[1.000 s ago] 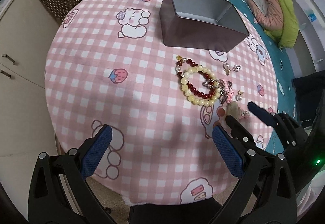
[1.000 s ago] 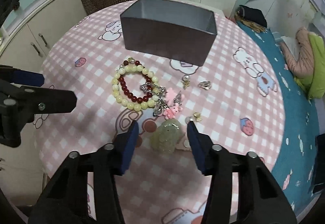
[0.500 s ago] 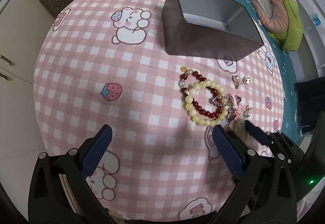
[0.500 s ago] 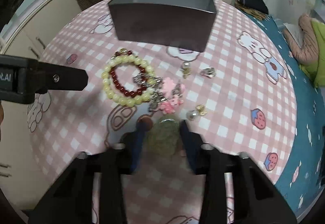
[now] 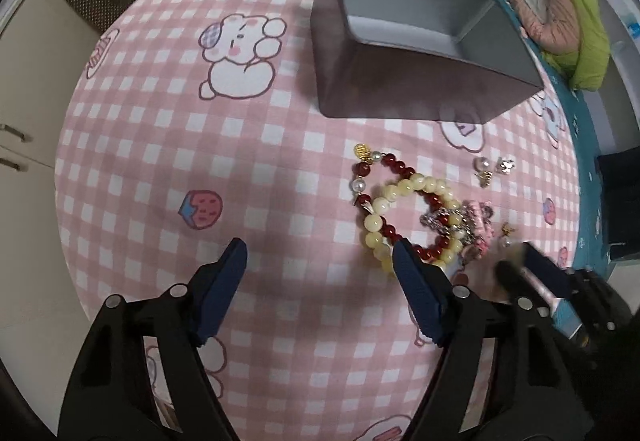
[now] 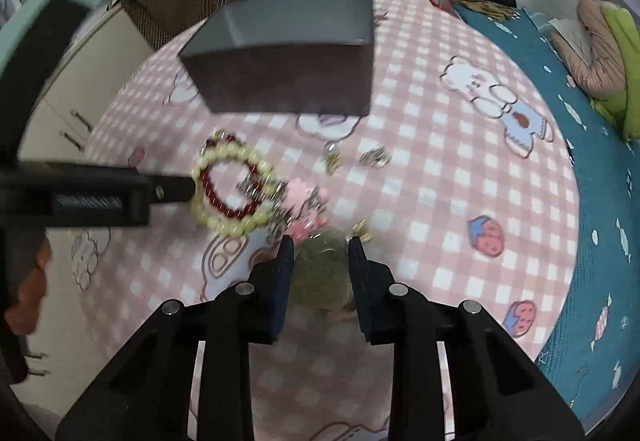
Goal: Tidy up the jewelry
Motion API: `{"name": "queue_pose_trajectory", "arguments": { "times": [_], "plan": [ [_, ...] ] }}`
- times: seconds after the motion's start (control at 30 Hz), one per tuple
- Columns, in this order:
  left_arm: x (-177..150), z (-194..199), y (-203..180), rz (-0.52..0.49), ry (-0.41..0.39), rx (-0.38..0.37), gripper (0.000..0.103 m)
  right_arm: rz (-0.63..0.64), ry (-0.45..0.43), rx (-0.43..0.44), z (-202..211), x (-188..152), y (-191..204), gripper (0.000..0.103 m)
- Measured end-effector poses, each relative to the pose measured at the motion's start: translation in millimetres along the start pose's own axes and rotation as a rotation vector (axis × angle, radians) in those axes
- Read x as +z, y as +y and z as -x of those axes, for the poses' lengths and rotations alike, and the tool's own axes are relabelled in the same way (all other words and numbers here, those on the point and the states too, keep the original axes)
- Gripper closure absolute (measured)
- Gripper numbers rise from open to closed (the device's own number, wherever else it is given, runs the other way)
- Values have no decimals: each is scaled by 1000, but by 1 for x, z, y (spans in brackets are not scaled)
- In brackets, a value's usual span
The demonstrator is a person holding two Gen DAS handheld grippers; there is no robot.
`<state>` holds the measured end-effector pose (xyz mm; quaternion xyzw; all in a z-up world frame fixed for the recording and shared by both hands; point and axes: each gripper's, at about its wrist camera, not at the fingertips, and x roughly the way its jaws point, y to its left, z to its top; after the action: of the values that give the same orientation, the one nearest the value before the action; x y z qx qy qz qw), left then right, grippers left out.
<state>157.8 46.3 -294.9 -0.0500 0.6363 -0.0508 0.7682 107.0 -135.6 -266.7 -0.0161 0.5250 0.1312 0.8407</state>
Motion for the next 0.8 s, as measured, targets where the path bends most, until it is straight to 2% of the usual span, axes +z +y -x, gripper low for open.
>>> {"name": "queue_pose_trajectory", "arguments": {
  "times": [0.17,0.2,0.23,0.27,0.3,0.33,0.37,0.47,0.67,0.8],
  "plan": [
    [4,0,-12,-28,-9,55,40,4,-38,13,9,15,-15,77],
    [5,0,-16,-31,-8,61,46,8,-46,9,10,20,-18,77],
    [7,0,-20,-38,-8,72,58,11,-50,9,11,23,-21,77],
    [8,0,-24,-47,-7,89,63,11,-55,14,12,27,-23,77],
    [10,-1,-29,-64,-7,118,74,12,-61,14,13,27,-25,77],
    [10,-4,-31,-68,-10,120,86,14,-65,14,14,30,-28,77],
    [12,-4,-32,-58,-5,105,92,18,-69,13,14,32,-30,77],
    [18,-3,-30,-9,16,75,94,24,-82,16,17,40,-38,77],
    [22,32,-22,29,-14,31,94,21,-109,26,26,56,-56,77],
    [23,62,-18,104,-33,-97,94,25,-135,32,33,68,-66,77]
  ]
}}
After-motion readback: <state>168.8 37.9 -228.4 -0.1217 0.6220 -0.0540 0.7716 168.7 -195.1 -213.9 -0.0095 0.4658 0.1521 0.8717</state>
